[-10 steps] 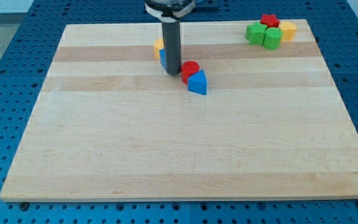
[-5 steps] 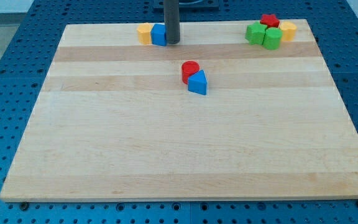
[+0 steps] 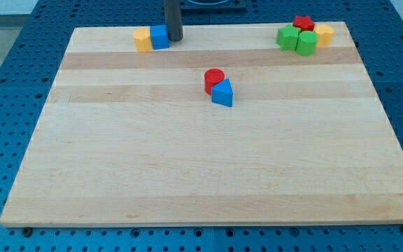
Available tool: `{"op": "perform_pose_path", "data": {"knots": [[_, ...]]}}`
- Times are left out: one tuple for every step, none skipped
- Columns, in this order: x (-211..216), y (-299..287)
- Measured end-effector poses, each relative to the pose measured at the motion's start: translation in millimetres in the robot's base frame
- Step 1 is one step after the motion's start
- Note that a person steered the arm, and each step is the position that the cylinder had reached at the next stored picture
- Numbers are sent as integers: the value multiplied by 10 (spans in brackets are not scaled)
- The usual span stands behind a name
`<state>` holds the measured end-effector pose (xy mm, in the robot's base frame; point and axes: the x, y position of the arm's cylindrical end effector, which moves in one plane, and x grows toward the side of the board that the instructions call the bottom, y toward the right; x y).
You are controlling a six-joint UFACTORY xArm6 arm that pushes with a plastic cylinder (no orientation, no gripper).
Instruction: Push the yellow hexagon with blue cube to the top left of the board
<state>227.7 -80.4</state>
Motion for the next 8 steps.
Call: {"op": "perform_pose_path", "data": {"knots": [[58, -179], [98, -372], [257, -529], [411, -761], [516, -957], [611, -976], [875, -1122], [1038, -1556]]}}
